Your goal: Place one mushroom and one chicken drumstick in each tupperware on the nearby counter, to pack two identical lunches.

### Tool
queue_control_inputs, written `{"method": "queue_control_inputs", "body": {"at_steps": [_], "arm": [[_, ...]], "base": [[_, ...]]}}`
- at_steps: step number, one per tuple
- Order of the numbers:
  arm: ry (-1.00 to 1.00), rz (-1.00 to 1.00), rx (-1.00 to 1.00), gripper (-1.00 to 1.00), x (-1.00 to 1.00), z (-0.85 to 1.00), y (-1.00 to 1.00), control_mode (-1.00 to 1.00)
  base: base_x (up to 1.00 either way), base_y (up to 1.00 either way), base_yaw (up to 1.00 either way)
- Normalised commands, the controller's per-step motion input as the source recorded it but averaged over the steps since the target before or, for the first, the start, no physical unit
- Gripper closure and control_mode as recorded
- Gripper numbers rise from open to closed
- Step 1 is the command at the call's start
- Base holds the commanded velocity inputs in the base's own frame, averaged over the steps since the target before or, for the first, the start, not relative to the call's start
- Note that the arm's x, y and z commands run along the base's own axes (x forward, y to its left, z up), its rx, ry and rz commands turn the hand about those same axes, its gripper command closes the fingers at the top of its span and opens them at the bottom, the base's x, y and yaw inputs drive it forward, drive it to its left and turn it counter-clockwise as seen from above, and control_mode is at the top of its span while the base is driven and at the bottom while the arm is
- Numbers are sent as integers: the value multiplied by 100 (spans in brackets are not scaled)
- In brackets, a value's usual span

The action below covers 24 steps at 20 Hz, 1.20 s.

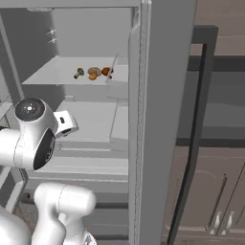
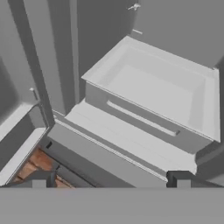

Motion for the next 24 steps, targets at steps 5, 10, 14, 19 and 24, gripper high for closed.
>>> {"method": "queue_control_inputs", "body": {"at_steps": [5, 10, 14, 19, 24], "arm": [[0, 0, 0, -100, 0, 0, 0, 100], [0, 0, 0, -100, 19, -1, 10, -100], [0, 0, 0, -100, 34, 1, 16, -100], [0, -8, 0, -100, 17, 31, 0, -100], [-4, -20, 0, -100, 17, 45, -2, -100]], "base": [[72, 19, 0], [36, 14, 0], [0, 0, 0], [0, 0, 0], [0, 0, 0]]}}
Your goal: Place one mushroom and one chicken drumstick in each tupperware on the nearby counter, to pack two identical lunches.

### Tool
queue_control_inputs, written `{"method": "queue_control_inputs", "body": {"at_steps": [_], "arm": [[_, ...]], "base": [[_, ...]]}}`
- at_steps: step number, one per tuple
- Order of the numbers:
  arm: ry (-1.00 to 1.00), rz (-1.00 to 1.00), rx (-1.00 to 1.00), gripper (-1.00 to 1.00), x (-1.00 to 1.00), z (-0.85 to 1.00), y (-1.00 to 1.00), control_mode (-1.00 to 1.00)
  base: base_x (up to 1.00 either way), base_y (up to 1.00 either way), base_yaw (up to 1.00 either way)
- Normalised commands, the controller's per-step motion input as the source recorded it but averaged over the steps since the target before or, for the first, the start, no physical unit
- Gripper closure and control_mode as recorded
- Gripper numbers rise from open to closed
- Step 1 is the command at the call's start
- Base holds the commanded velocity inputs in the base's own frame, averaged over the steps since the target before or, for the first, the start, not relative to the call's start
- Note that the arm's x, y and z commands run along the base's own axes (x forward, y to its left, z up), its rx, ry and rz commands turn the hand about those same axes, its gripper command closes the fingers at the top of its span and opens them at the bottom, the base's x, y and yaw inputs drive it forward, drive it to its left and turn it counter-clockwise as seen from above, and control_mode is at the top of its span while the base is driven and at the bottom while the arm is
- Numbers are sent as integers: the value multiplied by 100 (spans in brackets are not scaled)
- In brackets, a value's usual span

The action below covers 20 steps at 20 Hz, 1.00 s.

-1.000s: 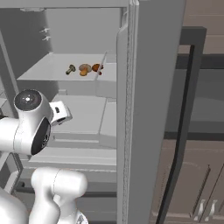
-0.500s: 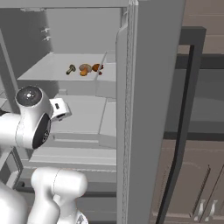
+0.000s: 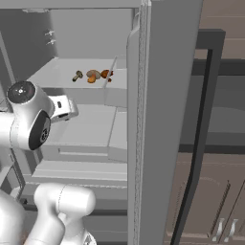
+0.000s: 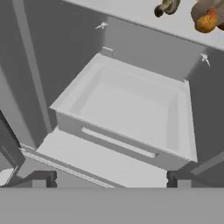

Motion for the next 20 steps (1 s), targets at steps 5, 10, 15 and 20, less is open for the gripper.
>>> {"method": "queue_control_inputs", "body": {"at_steps": [5, 10, 15, 20], "arm": [[-2, -19, 2, -100, 17, 32, 0, -100], [0, -19, 9, -100, 9, 20, -4, -100], [-2, -19, 18, -100, 1, 6, -6, -100], [-14, -15, 25, -100, 0, 0, -1, -100]], "base": [[0, 0, 0], [0, 0, 0], [0, 0, 0], [0, 0, 0]]}}
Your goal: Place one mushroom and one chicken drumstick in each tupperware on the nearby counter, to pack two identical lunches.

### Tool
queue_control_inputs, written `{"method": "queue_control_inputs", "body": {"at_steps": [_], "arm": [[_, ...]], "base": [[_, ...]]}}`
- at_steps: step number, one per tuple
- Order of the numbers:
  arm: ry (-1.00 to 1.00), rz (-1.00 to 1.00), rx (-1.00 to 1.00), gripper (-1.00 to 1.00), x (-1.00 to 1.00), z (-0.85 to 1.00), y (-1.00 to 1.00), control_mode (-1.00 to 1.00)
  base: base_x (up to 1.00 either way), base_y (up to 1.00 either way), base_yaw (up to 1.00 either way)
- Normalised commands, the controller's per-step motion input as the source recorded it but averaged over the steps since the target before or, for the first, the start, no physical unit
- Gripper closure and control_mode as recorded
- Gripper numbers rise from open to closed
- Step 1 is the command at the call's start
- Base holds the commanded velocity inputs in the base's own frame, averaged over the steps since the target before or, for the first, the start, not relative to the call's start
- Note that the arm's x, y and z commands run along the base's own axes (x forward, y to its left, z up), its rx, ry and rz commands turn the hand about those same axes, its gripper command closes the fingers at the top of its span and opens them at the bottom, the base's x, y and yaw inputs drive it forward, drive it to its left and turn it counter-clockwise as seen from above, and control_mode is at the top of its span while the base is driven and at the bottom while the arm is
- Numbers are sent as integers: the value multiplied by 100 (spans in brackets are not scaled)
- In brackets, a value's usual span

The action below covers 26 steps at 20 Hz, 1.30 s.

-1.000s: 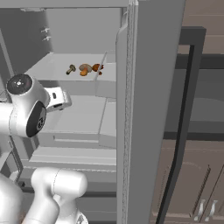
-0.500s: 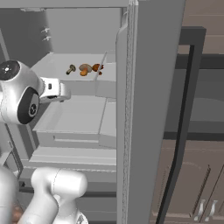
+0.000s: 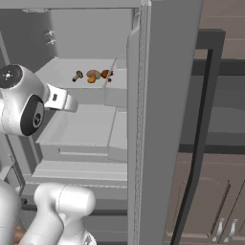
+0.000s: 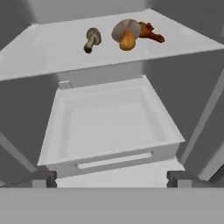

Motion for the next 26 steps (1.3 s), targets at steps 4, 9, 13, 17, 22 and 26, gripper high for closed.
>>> {"method": "queue_control_inputs", "body": {"at_steps": [4, 9, 13, 17, 22, 26], "arm": [[-13, -10, 20, -100, 0, 3, 0, -100], [2, -4, 0, -100, 15, 31, 1, -100], [14, -2, 0, -100, 30, 32, 5, -100], [9, 0, 0, -100, 44, 5, 8, -100], [0, 0, 0, -100, 48, -3, 20, -100], [-4, 0, 0, -100, 45, -18, 22, -100]], "base": [[0, 0, 0], [0, 0, 0], [0, 0, 0], [0, 0, 0], [0, 0, 0], [0, 0, 0]]}}
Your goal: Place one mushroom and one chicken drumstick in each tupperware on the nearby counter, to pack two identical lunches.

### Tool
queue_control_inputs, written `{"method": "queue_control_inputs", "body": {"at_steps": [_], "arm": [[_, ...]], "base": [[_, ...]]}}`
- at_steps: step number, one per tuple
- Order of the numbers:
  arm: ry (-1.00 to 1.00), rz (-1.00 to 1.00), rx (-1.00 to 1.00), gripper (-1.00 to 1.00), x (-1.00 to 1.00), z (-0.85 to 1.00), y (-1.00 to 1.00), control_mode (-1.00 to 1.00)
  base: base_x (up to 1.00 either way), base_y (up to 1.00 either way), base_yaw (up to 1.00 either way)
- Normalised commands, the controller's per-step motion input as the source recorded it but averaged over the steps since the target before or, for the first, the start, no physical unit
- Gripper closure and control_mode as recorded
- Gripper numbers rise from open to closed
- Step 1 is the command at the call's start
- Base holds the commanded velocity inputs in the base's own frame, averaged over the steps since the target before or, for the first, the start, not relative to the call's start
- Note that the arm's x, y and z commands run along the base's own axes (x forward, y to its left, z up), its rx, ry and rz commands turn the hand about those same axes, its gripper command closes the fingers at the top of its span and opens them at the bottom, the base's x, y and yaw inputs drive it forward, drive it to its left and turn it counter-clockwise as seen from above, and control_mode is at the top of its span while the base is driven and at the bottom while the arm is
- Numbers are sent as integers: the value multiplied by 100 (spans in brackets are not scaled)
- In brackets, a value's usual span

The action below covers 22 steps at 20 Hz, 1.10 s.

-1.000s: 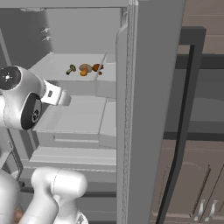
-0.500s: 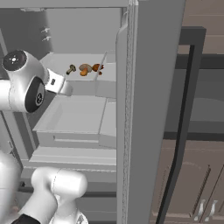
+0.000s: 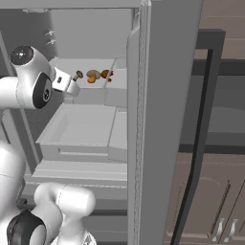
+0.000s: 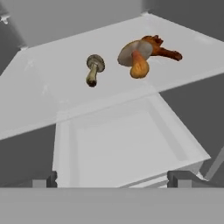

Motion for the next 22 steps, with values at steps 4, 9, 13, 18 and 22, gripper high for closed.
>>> {"method": "queue_control_inputs", "body": {"at_steps": [4, 9, 13, 18, 22], "arm": [[-3, -1, 0, -100, 50, -4, 8, -100], [0, -3, 0, -100, 52, 0, 1, -100], [0, -3, 0, -100, 45, 0, 3, -100], [0, -3, 0, -100, 41, 0, 6, -100], [0, -4, 0, -100, 35, 0, 7, -100]], "base": [[0, 0, 0], [0, 0, 0], [0, 0, 0], [0, 0, 0], [0, 0, 0]]}}
